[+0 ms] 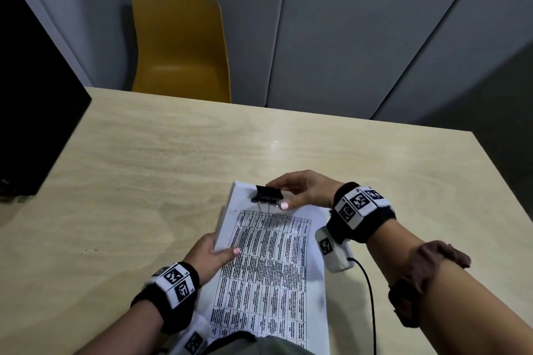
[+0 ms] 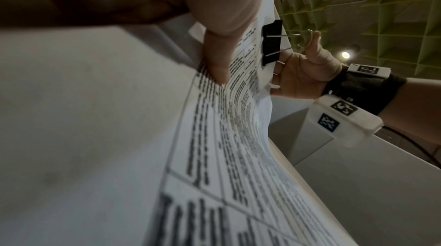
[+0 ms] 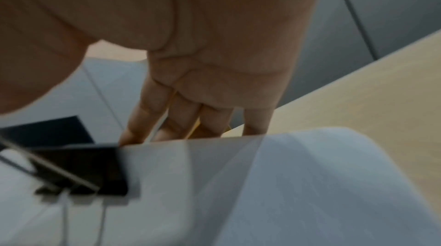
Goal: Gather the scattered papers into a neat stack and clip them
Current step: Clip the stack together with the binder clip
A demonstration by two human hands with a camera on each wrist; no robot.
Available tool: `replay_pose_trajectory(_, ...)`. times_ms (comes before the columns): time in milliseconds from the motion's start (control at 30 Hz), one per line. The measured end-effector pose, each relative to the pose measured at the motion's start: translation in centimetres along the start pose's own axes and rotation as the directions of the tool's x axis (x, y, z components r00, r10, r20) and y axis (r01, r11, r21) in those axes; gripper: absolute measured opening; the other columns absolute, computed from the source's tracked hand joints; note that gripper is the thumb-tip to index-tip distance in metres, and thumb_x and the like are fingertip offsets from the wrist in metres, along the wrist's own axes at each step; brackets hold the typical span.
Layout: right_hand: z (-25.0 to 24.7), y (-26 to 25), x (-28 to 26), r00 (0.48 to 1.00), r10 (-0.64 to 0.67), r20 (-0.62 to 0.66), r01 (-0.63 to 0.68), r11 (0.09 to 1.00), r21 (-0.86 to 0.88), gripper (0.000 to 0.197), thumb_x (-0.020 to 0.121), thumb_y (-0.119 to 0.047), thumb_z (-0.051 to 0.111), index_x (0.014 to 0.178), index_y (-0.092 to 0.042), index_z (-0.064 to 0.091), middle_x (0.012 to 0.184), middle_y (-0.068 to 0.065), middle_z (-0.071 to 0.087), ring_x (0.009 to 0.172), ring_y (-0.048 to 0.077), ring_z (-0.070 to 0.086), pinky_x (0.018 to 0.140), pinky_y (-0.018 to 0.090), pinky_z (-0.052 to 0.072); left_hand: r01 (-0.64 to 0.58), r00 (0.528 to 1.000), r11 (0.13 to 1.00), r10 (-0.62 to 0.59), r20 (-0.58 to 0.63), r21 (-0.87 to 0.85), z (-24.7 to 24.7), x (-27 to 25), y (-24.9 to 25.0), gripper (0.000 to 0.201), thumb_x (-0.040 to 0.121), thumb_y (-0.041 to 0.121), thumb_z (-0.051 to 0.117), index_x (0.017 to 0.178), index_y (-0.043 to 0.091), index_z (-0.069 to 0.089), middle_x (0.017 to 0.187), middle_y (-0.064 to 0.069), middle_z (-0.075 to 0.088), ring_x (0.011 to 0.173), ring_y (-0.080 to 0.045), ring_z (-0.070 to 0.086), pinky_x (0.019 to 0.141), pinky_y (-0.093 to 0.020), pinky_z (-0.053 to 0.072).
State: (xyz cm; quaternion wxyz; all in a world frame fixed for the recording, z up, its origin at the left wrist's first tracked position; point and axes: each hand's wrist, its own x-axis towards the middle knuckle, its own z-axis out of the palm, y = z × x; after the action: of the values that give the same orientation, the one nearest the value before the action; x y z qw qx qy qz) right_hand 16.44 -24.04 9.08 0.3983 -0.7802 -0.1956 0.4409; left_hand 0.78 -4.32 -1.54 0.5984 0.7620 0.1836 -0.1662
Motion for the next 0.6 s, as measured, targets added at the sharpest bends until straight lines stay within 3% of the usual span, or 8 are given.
replay_pose_trajectory(100, 1.2, -0.1, 0.5, 0.999, -0.031, -0.038, 0.026, 0.992, -0.120, 0.055, 0.065, -0.016, 0.083, 0.112, -0.023, 0.055, 0.116, -0.001, 0.061, 0.116, 0.019, 0.054, 0.104, 0.038, 0.039, 0.008, 1.000, 1.000, -0.008, -0.008, 0.005, 0.0, 0.0, -0.1, 0.008, 0.084, 0.020, 0.064, 0.090, 0.017, 0.061, 0.078, 0.005, 0.064, 0.079, -0.013, 0.059, 0.080, -0.032, 0.047)
replay_pose_trajectory(200, 2.7, -0.1, 1.3, 0.989, -0.073, -0.129, 0.040, 0.969, -0.244, 0.045, 0.061, -0.022, 0.085, 0.093, -0.022, 0.054, 0.088, -0.007, 0.060, 0.089, 0.016, 0.058, 0.080, 0.030, 0.048, 0.007, 1.000, 1.000, -0.007, -0.004, -0.018, 0.1, -0.2, 0.1, 0.014, 0.084, 0.020, 0.063, 0.097, 0.015, 0.063, 0.084, 0.002, 0.066, 0.085, -0.016, 0.061, 0.083, -0.033, 0.046)
replay_pose_trajectory(300, 3.3, 0.2, 1.6, 0.966, -0.109, -0.233, 0.049, 0.967, -0.251, 0.033, 0.062, -0.023, 0.084, 0.070, -0.023, 0.052, 0.069, -0.008, 0.057, 0.069, 0.014, 0.054, 0.063, 0.025, 0.043, 0.000, 1.000, 0.999, 0.001, 0.003, -0.038, 0.2, -0.6, 0.3, 0.009, 0.085, 0.019, 0.062, 0.091, 0.025, 0.061, 0.089, 0.002, 0.068, 0.088, -0.014, 0.062, 0.086, -0.034, 0.046)
replay_pose_trajectory(400, 3.4, 0.1, 1.5, 0.950, -0.123, -0.288, 0.040, 0.959, -0.280, 0.035, 0.063, -0.027, 0.084, 0.063, -0.025, 0.049, 0.068, -0.006, 0.056, 0.070, 0.016, 0.054, 0.065, 0.028, 0.045, -0.006, 1.000, 0.999, 0.006, -0.002, -0.035, 0.3, -0.6, 0.5, 0.012, 0.085, 0.020, 0.062, 0.092, 0.028, 0.058, 0.094, 0.002, 0.068, 0.091, -0.015, 0.061, 0.090, -0.036, 0.046)
replay_pose_trajectory(500, 4.1, 0.0, 1.8, 0.934, -0.171, -0.313, 0.040, 0.922, -0.386, 0.039, 0.066, -0.032, 0.081, 0.065, -0.030, 0.042, 0.075, -0.004, 0.058, 0.076, 0.021, 0.057, 0.071, 0.032, 0.048, 0.004, 1.000, 1.000, -0.004, -0.003, -0.014, 0.2, -0.5, 0.4, 0.007, 0.084, 0.020, 0.063, 0.090, 0.021, 0.059, 0.080, 0.006, 0.063, 0.080, -0.012, 0.058, 0.087, -0.038, 0.046)
replay_pose_trajectory(600, 5.0, 0.2, 2.1, 0.909, -0.226, -0.350, 0.023, 0.866, -0.500, 0.031, 0.070, -0.035, 0.077, 0.079, -0.025, 0.048, 0.085, -0.001, 0.063, 0.085, 0.024, 0.059, 0.077, 0.032, 0.046, 0.020, 1.000, 1.000, -0.020, -0.003, 0.000, -0.1, -0.5, 0.0, 0.010, 0.083, 0.024, 0.065, 0.089, 0.018, 0.059, 0.075, 0.007, 0.060, 0.077, -0.013, 0.057, 0.087, -0.040, 0.047)
